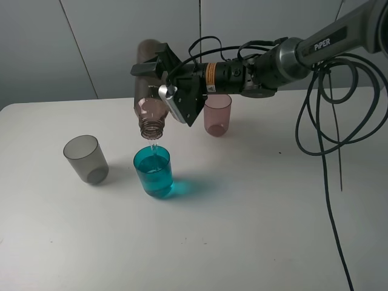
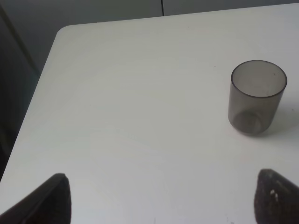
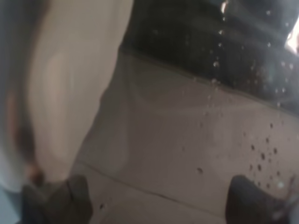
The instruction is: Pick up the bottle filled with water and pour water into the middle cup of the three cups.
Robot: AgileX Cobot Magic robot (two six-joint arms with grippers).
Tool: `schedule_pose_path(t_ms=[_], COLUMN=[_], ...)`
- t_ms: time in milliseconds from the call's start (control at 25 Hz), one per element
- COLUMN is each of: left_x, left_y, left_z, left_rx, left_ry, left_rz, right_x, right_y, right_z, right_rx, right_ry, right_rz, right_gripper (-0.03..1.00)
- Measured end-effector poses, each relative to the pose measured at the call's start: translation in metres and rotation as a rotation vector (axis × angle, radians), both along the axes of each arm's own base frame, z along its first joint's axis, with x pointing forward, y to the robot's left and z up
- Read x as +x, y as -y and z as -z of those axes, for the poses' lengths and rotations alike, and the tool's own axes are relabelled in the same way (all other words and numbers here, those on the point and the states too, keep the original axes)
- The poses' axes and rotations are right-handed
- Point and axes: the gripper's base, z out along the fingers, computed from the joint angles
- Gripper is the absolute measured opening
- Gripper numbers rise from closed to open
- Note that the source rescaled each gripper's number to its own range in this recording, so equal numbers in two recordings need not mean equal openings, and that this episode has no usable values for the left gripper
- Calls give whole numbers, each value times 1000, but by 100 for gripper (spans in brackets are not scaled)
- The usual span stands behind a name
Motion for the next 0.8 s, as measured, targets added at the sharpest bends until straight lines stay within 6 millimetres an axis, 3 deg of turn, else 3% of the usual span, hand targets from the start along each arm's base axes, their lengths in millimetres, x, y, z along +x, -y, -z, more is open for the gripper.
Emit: schedule_pose_path(t_ms=[800], left_x=[0], left_y=[0], left_z=[0], left_rx=[0], left_ry=[0], left_rz=[0], right_x=[-7], right_y=[-8], right_z=[-4], right_rx=[35], right_ry=[43], right_rz=[-46], right_gripper=[2])
